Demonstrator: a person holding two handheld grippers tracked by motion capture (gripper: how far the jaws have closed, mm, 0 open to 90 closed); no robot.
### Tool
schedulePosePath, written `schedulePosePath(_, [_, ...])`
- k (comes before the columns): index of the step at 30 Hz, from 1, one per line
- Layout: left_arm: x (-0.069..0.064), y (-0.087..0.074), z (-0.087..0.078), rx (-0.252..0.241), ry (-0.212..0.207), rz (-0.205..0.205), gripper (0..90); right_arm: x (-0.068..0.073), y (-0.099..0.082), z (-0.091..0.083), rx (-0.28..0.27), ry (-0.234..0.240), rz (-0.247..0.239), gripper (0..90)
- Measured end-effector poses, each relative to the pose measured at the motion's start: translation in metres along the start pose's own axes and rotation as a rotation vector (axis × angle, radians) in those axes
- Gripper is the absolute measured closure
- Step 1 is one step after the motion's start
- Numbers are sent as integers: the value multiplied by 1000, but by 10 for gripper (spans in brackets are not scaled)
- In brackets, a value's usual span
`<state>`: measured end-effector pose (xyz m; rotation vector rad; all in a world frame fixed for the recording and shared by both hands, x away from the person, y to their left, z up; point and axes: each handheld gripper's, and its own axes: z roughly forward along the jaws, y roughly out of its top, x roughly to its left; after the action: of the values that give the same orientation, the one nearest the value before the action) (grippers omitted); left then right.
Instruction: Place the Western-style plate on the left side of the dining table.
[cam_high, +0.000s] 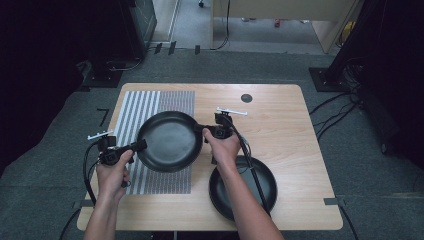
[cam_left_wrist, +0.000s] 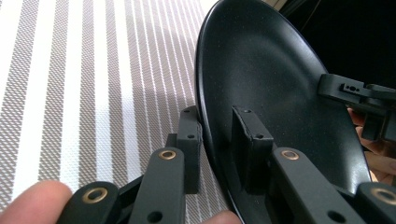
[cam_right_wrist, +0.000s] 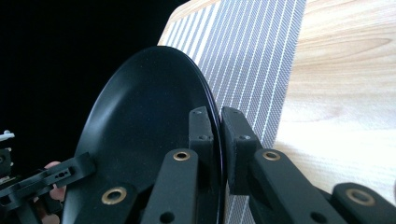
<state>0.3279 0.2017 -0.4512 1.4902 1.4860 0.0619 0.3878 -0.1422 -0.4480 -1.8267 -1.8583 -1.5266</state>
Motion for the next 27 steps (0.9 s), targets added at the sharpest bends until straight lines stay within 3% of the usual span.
schedulePosePath(9, [14, 7, 10, 0, 36, -15, 741, -4, 8, 22, 18, -5, -6, 838])
schedulePosePath(16, [34, 12, 19, -3, 73, -60, 741, -7, 14, 49, 42, -19, 0, 833])
schedulePosePath(18, [45, 14, 20, -8, 76, -78, 743, -7, 16, 62, 59, -16, 5, 836])
schedulePosePath(27, [62, 18, 27, -15, 129, -93, 742, -13, 18, 95, 87, -12, 15, 828])
